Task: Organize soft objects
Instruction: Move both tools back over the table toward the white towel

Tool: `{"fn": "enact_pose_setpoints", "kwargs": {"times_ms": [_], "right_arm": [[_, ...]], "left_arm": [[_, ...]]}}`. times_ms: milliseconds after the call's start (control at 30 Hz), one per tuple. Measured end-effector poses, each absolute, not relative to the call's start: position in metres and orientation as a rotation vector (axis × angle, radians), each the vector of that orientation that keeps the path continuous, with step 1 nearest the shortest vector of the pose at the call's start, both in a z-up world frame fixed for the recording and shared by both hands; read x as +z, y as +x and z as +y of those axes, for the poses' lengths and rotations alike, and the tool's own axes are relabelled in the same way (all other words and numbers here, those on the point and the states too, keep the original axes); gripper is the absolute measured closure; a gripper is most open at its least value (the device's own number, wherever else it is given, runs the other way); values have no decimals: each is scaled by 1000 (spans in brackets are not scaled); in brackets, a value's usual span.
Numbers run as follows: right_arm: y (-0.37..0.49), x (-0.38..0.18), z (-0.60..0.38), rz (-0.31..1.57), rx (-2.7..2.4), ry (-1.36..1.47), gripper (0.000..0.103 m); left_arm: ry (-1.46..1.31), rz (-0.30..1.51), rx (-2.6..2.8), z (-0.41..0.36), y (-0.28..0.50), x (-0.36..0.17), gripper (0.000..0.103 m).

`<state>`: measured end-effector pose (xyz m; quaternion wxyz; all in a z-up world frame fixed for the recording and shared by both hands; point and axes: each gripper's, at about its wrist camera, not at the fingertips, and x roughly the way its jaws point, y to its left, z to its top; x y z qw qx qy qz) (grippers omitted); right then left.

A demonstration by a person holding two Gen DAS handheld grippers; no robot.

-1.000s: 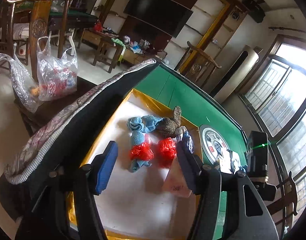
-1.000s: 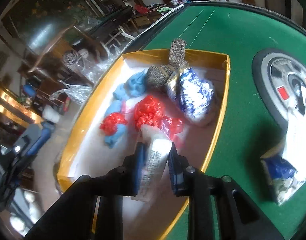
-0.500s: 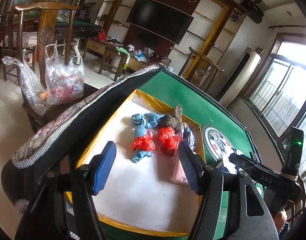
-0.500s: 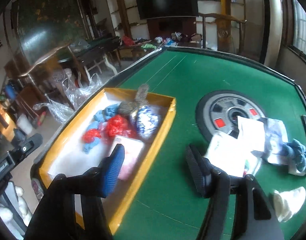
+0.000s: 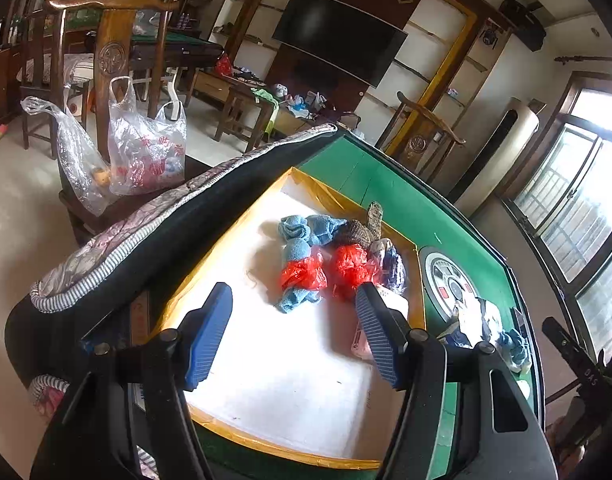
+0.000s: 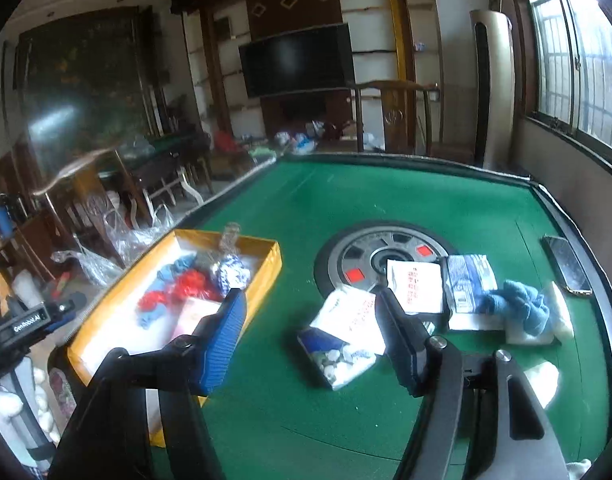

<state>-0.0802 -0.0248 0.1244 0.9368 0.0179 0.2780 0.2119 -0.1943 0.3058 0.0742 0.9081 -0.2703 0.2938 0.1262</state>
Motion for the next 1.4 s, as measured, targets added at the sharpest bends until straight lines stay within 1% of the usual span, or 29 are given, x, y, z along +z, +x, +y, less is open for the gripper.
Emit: {"fn": "enact_pose_setpoints", "kwargs": {"times_ms": [33,67,267,500,733,833,1033,1133,1267,1400], "right_arm": [[-83,125,-23,553,434,38,27],[-83,122,-19,548,439,31,25],[-75,93,6,641,450,-72,25],[-85,113,-4,547,428,-43,25],[-70,80,13,672,422,-88,25],[-75,86,19,651,427,-107,25],[-89,109,27,549,441,-120,25],[-84,96,36,604,455,-150,25],[-78,84,15,635,421,-137,25],[-71,83,-53,638,292,-70,25]], "left_arm": [[-559,605,265,305,-195,74,40],[-559,605,269,305,-195,74,40],[-552,618,261,301,-191,71,40],[-559,629,256,302,-187,67,40],[-575,638,250,306,-188,61,40],[-579,635,253,310,-189,61,40],[-595,633,254,314,-191,58,40],[-600,634,254,315,-193,57,40],[-586,620,267,316,-197,63,40],[-555,606,243,309,-195,75,40]]}}
